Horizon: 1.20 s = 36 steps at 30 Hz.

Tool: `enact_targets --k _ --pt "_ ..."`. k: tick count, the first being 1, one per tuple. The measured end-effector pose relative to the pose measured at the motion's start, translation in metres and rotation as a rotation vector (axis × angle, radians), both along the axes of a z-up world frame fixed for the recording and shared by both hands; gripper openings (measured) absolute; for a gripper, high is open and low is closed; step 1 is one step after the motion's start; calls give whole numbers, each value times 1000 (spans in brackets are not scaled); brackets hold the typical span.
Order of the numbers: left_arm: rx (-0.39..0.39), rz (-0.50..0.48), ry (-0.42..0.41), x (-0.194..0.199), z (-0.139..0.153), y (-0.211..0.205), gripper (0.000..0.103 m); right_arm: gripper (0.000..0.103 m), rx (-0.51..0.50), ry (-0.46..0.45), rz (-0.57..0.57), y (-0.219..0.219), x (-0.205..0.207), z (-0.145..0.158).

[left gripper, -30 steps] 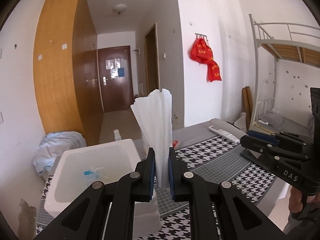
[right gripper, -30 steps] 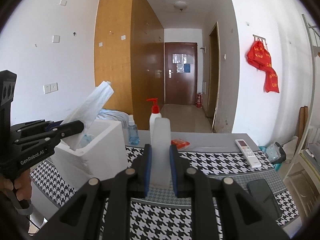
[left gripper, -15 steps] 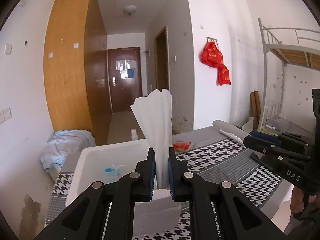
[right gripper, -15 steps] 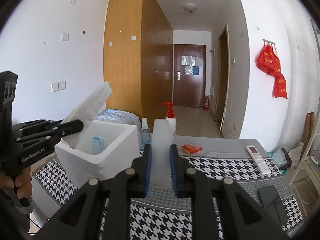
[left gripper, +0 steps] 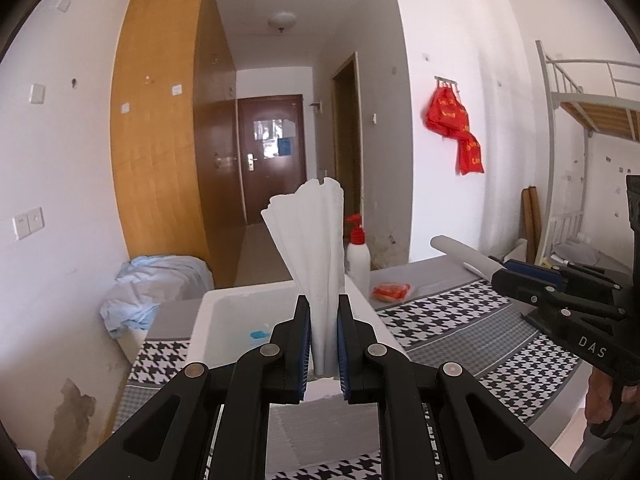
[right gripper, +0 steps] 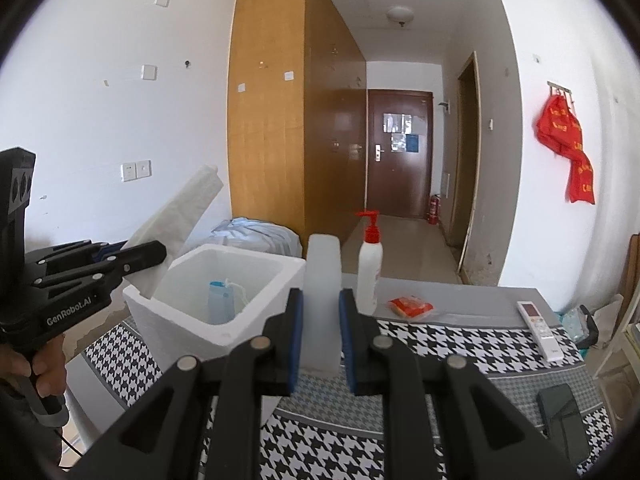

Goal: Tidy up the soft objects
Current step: 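Bring both held tissues over the opening of the foam box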

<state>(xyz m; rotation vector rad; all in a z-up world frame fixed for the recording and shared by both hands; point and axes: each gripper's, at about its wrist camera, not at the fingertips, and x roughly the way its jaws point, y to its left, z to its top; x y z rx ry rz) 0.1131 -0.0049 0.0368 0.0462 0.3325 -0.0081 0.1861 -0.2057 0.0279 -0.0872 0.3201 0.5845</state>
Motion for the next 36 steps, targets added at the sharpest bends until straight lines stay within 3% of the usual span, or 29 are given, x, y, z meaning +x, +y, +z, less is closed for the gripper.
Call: enact_targets --k 36 --pt "-23 193 -2 -22 -3 74 13 21 -34 26 192 95 12 3"
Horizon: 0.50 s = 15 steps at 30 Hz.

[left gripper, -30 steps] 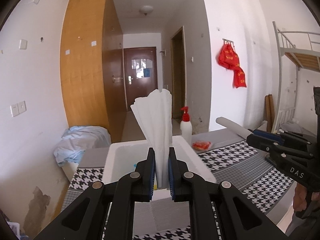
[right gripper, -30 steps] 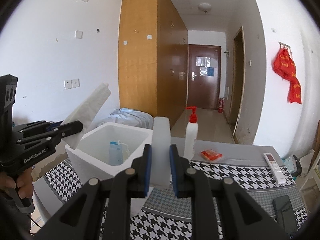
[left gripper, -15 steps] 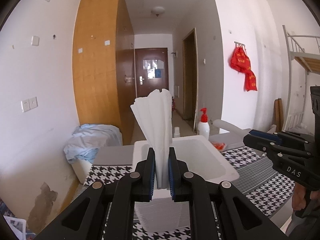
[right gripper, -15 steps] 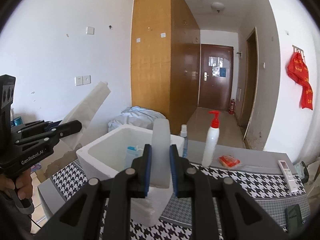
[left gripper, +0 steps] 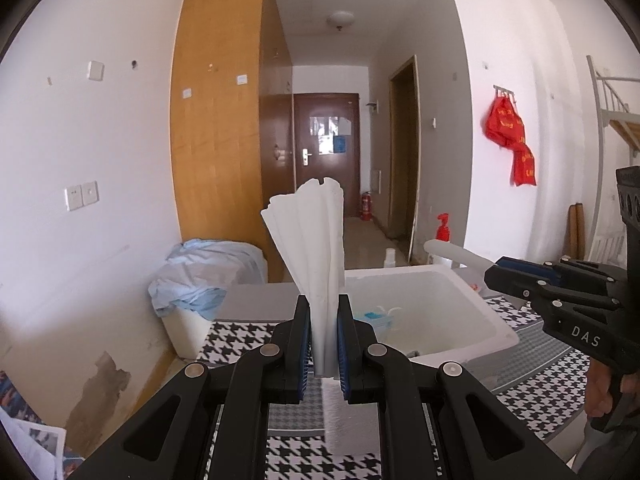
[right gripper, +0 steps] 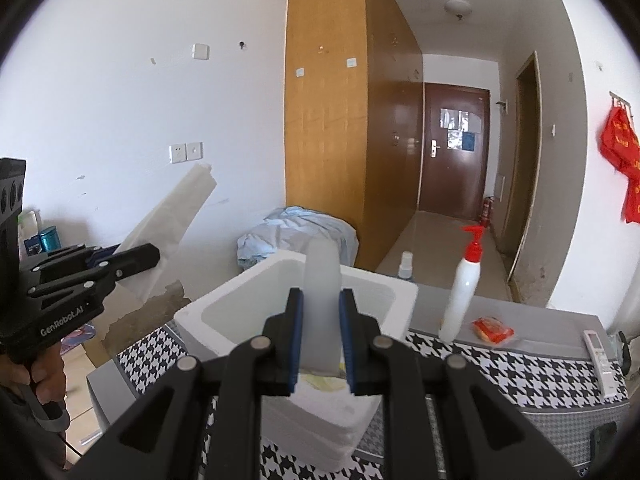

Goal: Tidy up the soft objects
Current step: 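Bring both held tissues over the opening of the foam box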

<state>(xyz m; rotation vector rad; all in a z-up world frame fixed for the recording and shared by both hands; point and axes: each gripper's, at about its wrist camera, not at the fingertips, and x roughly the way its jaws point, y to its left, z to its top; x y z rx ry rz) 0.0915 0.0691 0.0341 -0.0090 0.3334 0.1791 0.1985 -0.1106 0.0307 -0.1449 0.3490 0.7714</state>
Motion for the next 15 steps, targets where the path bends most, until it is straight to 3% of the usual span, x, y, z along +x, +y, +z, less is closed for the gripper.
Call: enact_targets --k 15 --pt "-16 47 7 -4 -6 16 13 21 -17 22 21 20 9 -5"
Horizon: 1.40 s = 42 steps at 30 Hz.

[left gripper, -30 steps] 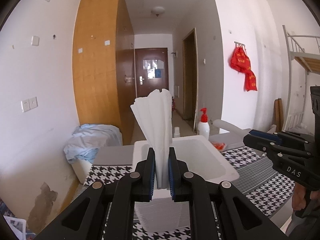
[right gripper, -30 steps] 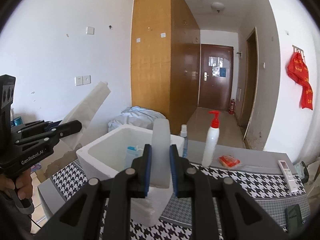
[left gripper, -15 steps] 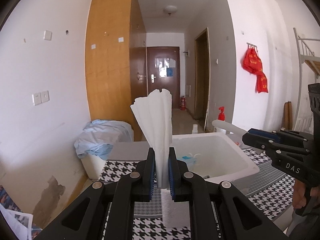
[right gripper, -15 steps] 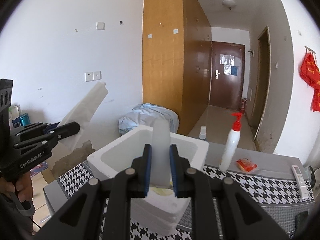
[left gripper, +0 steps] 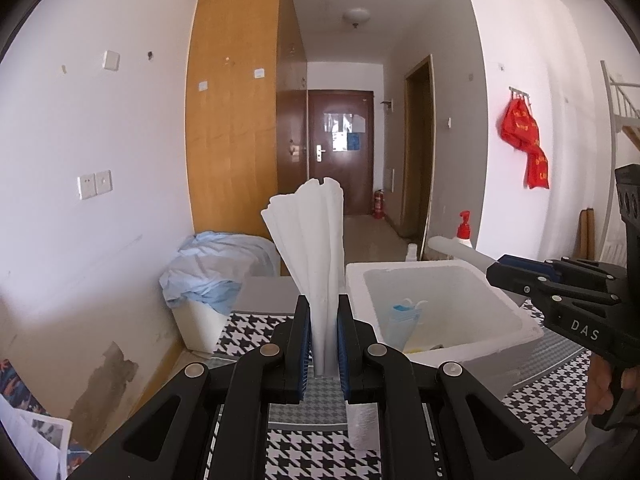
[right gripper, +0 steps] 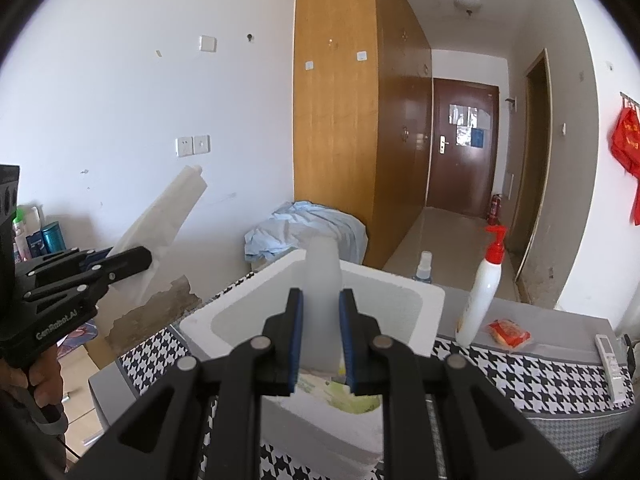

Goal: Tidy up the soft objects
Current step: 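Bring both held tissues over the opening of the foam box, then open the right gripper to drop the tissue strip into the foam box, then lower the folded white tissue into the foam box and open the left gripper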

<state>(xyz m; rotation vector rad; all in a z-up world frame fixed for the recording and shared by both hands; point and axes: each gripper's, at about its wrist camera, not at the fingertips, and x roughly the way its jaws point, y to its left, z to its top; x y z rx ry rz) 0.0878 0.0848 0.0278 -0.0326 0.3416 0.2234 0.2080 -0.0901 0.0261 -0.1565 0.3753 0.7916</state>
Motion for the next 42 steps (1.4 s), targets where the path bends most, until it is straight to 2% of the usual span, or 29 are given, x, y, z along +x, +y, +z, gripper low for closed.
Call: enact_targets --k 12,14,16,17,18,37,42 --pt "-15 21 3 -1 -2 11 13 22 -12 30 5 12 10 -5" --pt "-17 24 5 0 -3 13 13 32 -30 37 -1 15 12 -8" --pt "-21 26 6 0 -4 14 13 66 -26 36 -14 15 11 -10" --pt "-21 27 7 0 -4 14 13 76 -12 34 -19 13 11 -9" --pt "-20 27 6 -1 -5 14 13 78 2 32 -18 11 10 -8" --pt "-14 3 4 6 -2 4 13 83 11 21 -45 -7 7 -4" --pt "-15 -9 0 7 0 -1 13 95 9 10 -52 -10 4 -3"
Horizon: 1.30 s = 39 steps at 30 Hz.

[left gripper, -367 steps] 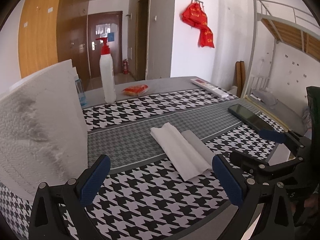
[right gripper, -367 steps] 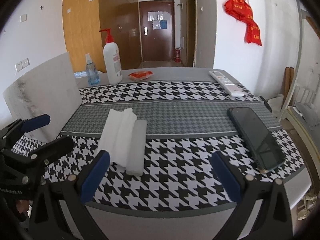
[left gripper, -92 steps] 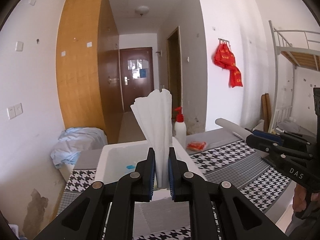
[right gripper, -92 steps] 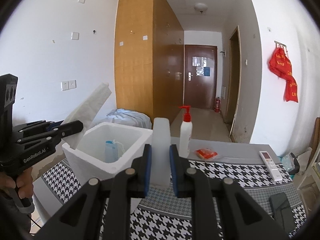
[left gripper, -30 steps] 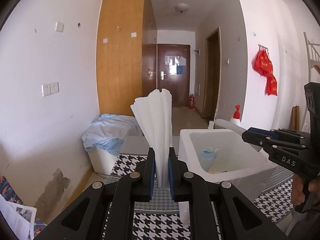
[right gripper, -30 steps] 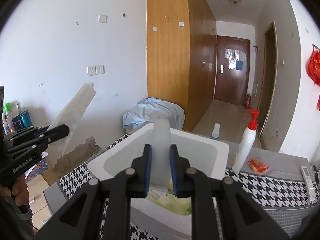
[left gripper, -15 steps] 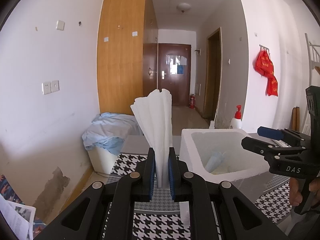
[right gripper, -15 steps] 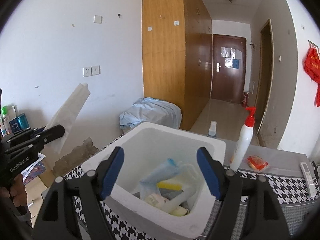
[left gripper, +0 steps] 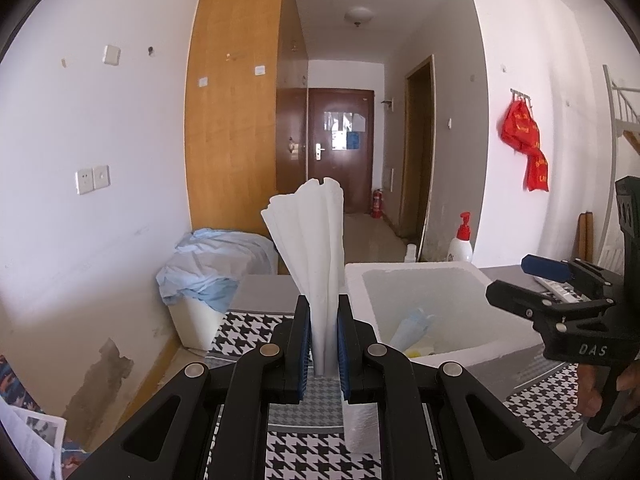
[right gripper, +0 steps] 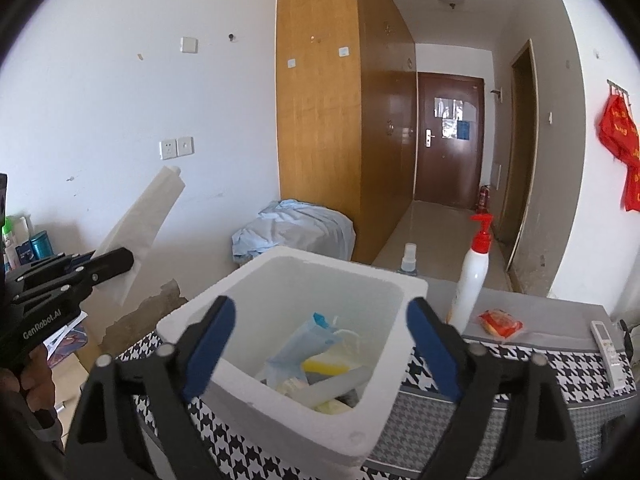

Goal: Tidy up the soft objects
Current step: 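Lower the folded white tissue into the foam box and open the left gripper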

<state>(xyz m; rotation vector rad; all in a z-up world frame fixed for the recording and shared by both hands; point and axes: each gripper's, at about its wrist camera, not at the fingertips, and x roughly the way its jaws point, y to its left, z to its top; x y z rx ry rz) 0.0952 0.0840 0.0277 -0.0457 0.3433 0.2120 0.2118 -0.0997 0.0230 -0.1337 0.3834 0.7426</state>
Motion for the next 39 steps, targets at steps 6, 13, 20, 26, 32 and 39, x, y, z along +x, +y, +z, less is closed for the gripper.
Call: enact_targets --k 6,13,20,26,32,39 --pt "2 -20 -3 3 2 -6 13 96 3 -7 -3 -2 -3 1" --pt "4 -42 -7 5 5 -11 13 96 -2 -15 -17 -10 -4 1" --pt "4 -85 -5 14 8 -23 13 96 -3 -23 -38 -25 -6 1" --pt "5 -124 -6 22 10 -32 13 96 -5 -29 -76 -39 -5 2" --pt "2 -157 -1 30 10 -41 13 96 4 -24 -104 -53 -2 1" --pt "-1 -190 8 40 10 -50 13 96 5 -18 -132 -65 0 -1"
